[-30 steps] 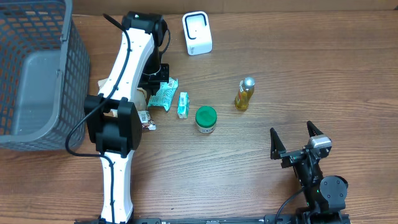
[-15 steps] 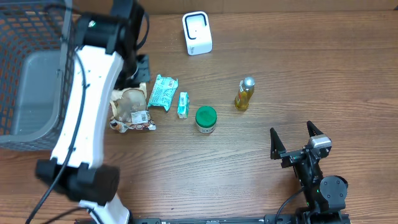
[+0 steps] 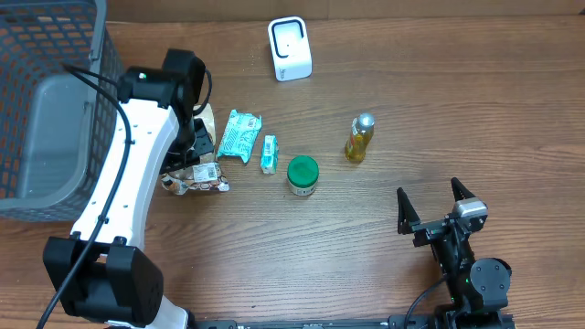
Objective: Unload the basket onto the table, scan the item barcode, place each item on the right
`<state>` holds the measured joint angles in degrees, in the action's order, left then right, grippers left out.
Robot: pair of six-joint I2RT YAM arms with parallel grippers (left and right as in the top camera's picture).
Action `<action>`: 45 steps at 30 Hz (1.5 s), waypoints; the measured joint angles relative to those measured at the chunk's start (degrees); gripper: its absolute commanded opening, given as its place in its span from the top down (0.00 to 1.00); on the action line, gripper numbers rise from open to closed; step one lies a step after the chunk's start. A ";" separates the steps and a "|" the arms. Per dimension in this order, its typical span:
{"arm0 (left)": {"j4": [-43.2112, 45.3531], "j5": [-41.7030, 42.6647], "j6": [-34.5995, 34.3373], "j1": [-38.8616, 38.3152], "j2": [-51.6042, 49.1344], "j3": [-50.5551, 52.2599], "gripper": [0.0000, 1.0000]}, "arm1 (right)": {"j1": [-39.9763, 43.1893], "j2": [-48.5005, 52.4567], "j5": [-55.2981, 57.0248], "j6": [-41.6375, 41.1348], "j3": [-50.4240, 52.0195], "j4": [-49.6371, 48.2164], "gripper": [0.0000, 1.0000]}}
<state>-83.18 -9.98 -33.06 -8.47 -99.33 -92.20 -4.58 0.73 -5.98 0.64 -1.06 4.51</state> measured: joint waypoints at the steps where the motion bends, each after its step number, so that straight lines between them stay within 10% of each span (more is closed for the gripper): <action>1: 1.57 -0.04 -0.11 0.00 0.07 1.46 0.96 | 0.00 0.00 -0.04 0.02 0.00 0.07 0.00; 26: 29.92 -5.73 -2.25 8.13 -1.38 19.71 0.96 | 0.00 0.00 -0.02 0.00 0.00 0.00 0.00; 45: 44.48 0.57 14.14 7.32 -10.91 18.99 0.96 | 0.00 0.00 0.00 0.00 0.00 0.02 0.00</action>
<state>-38.70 -9.41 -18.92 -1.15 -110.24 -73.21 -4.58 0.73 -5.98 0.64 -1.06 4.54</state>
